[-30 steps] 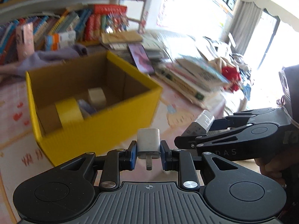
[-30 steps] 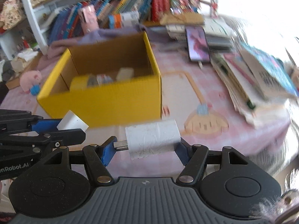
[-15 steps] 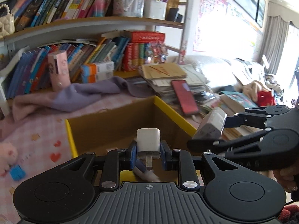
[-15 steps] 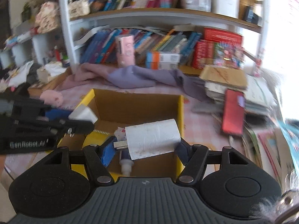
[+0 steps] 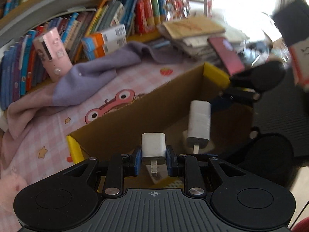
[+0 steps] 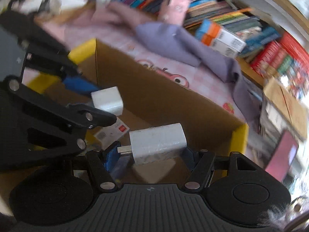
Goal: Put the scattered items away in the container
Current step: 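Lower both chargers into the yellow box and open both tools, then withdraw both open tools from the box toward the pink pig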
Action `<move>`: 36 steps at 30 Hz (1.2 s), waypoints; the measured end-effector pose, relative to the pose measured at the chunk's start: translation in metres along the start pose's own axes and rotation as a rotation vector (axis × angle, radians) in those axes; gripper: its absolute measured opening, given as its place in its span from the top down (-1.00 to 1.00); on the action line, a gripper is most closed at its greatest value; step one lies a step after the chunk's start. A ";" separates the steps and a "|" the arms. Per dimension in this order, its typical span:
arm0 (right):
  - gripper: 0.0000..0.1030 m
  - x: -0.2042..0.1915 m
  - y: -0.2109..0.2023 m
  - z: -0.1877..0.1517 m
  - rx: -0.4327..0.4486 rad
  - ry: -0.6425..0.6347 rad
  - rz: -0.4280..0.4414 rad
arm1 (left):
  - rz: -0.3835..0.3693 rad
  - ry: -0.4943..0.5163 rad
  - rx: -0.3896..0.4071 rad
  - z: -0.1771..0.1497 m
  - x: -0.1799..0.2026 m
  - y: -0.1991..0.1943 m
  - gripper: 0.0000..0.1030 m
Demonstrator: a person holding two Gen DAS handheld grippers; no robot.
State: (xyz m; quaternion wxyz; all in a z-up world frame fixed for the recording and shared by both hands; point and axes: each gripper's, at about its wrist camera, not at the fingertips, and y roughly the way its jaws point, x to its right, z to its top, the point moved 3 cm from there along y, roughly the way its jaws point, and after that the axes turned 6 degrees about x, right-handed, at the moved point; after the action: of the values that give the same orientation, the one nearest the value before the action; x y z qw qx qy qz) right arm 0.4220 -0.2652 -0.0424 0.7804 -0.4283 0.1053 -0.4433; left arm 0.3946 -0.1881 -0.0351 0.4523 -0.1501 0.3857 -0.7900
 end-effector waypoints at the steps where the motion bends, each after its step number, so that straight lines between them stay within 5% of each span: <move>1: -0.26 -0.002 0.006 0.001 -0.012 -0.028 -0.002 | 0.003 0.008 -0.012 0.000 -0.001 0.004 0.54; 11: -0.31 0.005 0.023 0.006 -0.015 -0.054 0.008 | 0.026 -0.033 -0.014 0.001 -0.010 0.012 0.47; 17: -0.56 0.008 0.004 0.008 0.056 -0.008 0.024 | 0.047 -0.073 0.049 0.004 -0.019 -0.002 0.00; 26: -0.59 0.012 -0.057 -0.003 0.175 0.165 0.014 | 0.057 -0.121 0.204 -0.001 -0.005 -0.066 -0.19; 36: -0.59 -0.018 -0.129 -0.016 0.312 0.205 -0.044 | 0.101 -0.208 0.309 -0.033 0.001 -0.135 -0.40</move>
State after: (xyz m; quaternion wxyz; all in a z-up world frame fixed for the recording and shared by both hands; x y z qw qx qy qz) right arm 0.3254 -0.2914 0.0428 0.8125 -0.2567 0.1049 -0.5128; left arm 0.2936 -0.1338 0.0439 0.5464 -0.1403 0.2180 -0.7964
